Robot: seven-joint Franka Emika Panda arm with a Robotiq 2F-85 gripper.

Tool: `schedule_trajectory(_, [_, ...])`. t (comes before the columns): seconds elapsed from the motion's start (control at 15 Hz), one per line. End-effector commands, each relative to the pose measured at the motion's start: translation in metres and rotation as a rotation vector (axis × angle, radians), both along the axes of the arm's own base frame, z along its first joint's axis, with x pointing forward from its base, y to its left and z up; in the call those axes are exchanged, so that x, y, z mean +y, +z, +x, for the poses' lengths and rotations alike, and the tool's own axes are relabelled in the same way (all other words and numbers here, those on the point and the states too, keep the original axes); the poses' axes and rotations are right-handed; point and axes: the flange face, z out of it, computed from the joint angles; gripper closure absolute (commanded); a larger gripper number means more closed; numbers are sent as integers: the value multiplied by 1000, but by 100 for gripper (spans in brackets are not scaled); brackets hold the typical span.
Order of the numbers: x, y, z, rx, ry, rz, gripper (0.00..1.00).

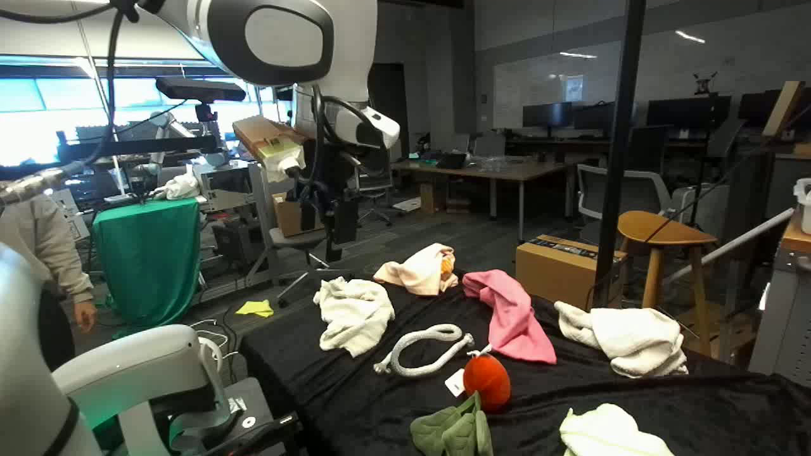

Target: Group up all the objects on the table

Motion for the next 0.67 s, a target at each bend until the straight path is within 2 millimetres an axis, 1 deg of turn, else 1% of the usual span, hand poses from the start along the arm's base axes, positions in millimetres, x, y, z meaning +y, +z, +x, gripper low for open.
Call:
schedule_trajectory(0.0, [0,1,1,-1,0,0,0])
schedule_trajectory(0.27, [-7,-6,13,-27,7,-31,0])
schedule_trajectory(0.6, [-24,-16,45,-84,-8,-55,0])
